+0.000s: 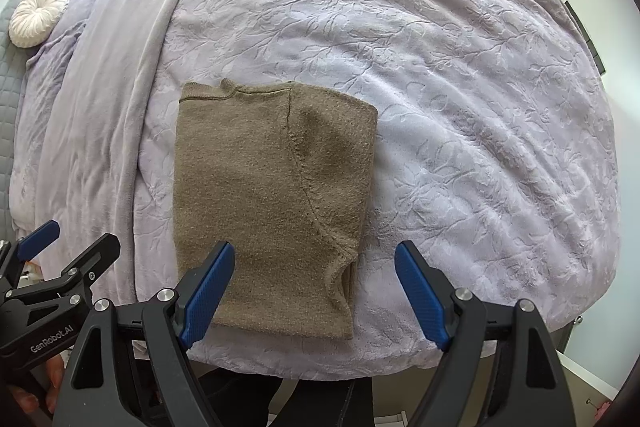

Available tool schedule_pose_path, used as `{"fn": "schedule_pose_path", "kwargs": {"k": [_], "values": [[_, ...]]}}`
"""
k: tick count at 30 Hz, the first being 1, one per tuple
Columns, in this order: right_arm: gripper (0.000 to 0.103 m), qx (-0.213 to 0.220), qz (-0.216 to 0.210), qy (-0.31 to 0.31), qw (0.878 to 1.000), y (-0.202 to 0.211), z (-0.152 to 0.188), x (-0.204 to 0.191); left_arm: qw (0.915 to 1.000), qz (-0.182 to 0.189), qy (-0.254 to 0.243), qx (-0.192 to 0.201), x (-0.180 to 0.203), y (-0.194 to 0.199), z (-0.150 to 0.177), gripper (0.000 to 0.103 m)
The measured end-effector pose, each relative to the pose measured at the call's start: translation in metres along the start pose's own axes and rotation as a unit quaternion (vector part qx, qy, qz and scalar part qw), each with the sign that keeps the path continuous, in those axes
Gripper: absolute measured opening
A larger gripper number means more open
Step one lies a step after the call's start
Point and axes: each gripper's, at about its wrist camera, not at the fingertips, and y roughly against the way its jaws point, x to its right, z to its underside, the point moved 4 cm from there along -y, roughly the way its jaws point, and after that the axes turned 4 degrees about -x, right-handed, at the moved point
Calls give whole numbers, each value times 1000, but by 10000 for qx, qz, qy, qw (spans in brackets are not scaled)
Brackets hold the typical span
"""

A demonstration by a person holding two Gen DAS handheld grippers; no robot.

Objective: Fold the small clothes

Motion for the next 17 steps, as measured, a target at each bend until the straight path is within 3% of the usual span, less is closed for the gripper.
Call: {"fn": "schedule_pose_path", "kwargs": {"k": [17], "values": [[85,4,53,69,10000,-2,-1,-2,10000,58,-2,62,4,1,-1,102]]}}
